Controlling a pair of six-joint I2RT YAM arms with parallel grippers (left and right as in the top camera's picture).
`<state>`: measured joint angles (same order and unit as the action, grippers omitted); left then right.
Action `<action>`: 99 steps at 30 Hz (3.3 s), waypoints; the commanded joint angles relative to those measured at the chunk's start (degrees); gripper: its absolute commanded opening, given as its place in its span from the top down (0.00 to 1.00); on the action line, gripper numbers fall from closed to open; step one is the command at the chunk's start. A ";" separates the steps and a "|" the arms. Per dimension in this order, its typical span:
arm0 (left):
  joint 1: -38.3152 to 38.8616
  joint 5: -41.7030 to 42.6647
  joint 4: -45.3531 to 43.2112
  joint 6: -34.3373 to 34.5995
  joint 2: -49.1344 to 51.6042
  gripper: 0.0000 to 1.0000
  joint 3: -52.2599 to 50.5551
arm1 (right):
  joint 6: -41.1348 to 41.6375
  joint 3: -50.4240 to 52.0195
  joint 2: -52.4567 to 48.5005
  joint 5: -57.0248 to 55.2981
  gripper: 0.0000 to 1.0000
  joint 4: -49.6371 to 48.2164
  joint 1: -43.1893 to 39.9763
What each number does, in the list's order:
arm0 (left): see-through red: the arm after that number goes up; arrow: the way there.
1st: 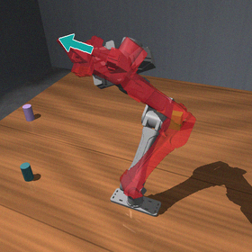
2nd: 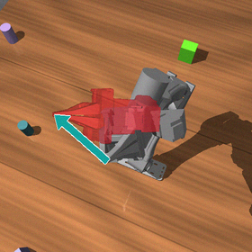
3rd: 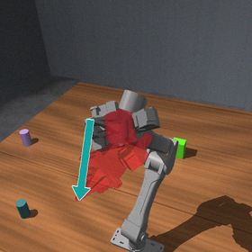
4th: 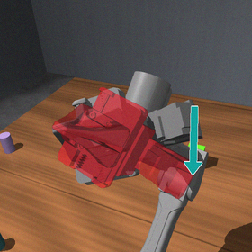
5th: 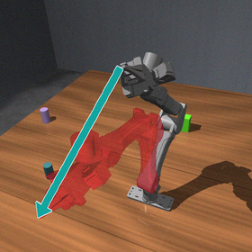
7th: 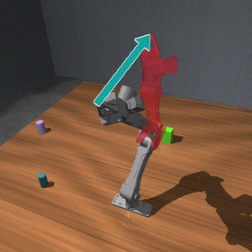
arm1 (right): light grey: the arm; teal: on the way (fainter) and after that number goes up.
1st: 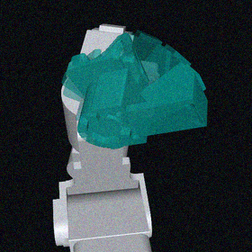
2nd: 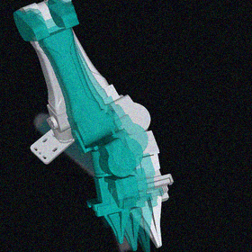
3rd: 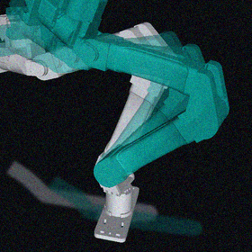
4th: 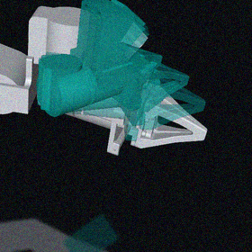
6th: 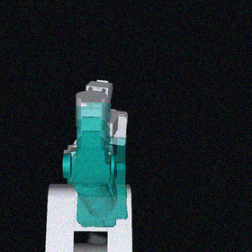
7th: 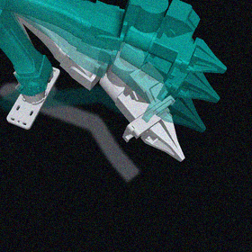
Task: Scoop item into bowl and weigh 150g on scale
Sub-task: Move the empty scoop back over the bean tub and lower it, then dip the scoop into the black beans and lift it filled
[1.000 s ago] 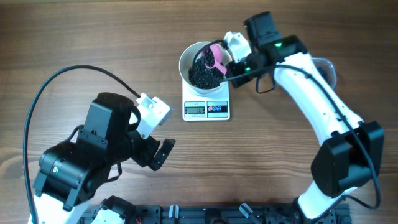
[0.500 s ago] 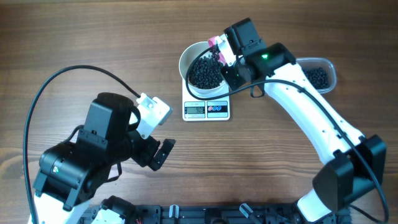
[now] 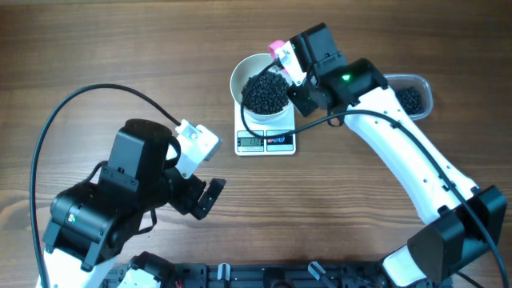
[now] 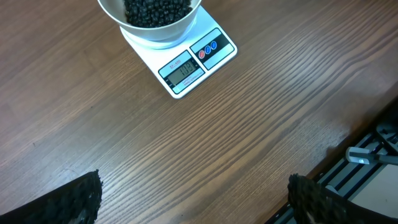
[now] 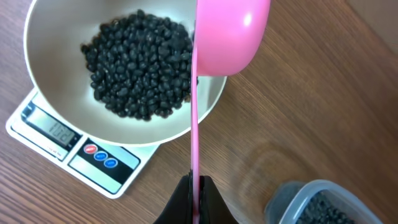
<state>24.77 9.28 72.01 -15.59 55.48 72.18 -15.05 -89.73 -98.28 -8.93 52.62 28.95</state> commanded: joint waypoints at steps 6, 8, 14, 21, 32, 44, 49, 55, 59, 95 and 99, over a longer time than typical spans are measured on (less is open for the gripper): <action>-0.31 -0.13 -0.17 -0.68 -0.31 0.00 0.59 | -4.92 -1.55 1.73 -12.46 0.96 -1.22 2.19; -0.31 -0.13 -0.20 -0.68 -0.31 0.00 0.59 | -4.87 -1.55 1.81 -11.26 0.96 -1.42 2.16; -0.31 -0.13 -0.17 -0.68 -0.31 0.00 0.59 | -0.76 -1.55 1.53 2.71 0.96 -1.36 2.16; -0.31 -0.13 -0.17 -0.68 -0.31 0.00 0.59 | 6.75 -3.82 2.89 2.91 0.96 -1.18 0.76; -0.31 -0.13 -0.17 -0.68 -0.31 0.00 0.59 | 15.13 -15.58 5.29 4.11 0.96 14.71 -14.58; -0.31 -0.13 -0.20 -0.68 -0.31 0.00 0.59 | 15.04 -14.78 1.99 -3.37 0.96 36.30 -32.00; -0.31 -0.13 -0.17 -0.68 -0.31 0.00 0.59 | 13.53 -9.97 -2.16 -4.57 0.96 35.52 -31.98; -0.31 -0.13 -0.20 -0.68 -0.31 0.00 0.59 | 11.50 -7.65 -7.72 -4.59 0.95 27.85 -31.93; -0.31 -0.13 -0.20 -0.68 -0.31 0.00 0.59 | 7.48 -7.65 -10.49 -6.40 0.96 25.70 -31.91; -0.31 -0.13 -0.20 -0.68 -0.31 0.00 0.59 | -3.15 -9.05 -17.00 30.47 0.96 27.87 -42.40; -0.31 -0.13 -0.17 -0.68 -0.31 0.00 0.59 | -4.59 -9.05 -17.00 34.16 0.96 28.87 -45.51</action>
<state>24.77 9.28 72.01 -15.59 55.48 72.18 -16.16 -97.65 -114.98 15.70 80.73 -14.96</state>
